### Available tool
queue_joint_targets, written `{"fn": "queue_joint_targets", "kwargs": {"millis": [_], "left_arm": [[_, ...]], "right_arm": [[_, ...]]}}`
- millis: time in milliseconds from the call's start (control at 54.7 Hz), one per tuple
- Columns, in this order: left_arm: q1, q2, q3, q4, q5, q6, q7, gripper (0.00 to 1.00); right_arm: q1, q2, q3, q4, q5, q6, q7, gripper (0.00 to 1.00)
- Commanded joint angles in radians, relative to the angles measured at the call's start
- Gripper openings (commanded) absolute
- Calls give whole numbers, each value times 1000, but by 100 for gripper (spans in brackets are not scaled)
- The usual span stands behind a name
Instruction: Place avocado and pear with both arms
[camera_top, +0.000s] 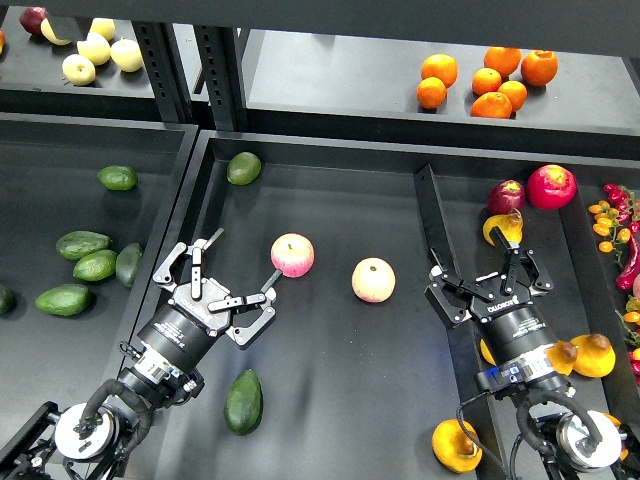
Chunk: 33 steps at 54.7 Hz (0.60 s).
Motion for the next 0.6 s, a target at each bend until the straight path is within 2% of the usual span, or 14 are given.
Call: {"fn": "queue_joint_targets", "kwargs": {"millis": [0,586], "left_arm": [[-1,0,-1,3,0,0,9,100],[-2,0,-27,11,0,0,-1,100]], "right_arm": [[-1,0,-2,-2,-1,-1,0,100],[-10,0,1,0,-1,-2,0,100]]}}
